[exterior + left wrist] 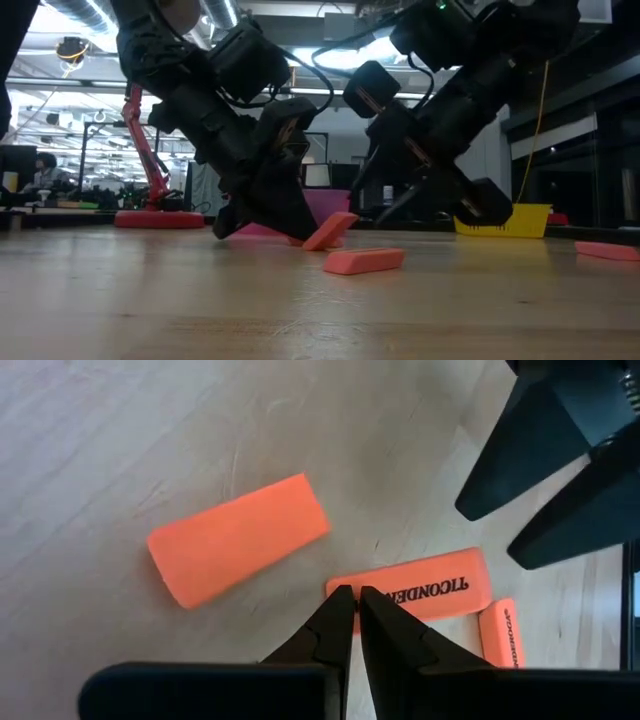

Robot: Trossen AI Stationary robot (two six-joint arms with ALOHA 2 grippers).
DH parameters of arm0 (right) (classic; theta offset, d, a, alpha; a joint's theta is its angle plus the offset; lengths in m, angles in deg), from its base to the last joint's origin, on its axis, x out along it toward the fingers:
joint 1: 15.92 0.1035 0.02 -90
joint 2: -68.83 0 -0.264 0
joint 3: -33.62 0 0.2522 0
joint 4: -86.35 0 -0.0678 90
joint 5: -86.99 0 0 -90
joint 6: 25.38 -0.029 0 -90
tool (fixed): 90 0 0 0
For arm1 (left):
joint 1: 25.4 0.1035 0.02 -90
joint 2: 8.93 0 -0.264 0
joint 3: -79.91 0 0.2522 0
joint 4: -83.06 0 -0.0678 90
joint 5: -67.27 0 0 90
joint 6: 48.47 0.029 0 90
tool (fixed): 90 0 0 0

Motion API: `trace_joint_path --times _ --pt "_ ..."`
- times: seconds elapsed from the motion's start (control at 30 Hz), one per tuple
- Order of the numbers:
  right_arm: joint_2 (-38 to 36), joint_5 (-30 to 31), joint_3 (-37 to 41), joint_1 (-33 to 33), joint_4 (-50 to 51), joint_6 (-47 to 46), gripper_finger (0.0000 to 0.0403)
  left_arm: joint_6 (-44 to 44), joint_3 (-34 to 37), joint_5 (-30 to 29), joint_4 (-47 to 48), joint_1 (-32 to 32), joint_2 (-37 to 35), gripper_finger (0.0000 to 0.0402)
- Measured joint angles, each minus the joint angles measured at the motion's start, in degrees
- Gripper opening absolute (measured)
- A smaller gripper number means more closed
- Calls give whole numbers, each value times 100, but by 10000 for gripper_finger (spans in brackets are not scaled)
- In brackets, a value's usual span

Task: Pick & Place School Supplies
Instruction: Put the orange eraser into the yellow bin

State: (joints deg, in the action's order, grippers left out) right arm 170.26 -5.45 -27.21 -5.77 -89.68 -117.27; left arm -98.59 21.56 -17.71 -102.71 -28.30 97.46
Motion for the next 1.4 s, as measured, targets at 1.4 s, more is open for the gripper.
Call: trace_joint_path --times 1.4 --pt "785 -338 -736 -149 -414 883 22 131 16 4 232 -2 -21 19"
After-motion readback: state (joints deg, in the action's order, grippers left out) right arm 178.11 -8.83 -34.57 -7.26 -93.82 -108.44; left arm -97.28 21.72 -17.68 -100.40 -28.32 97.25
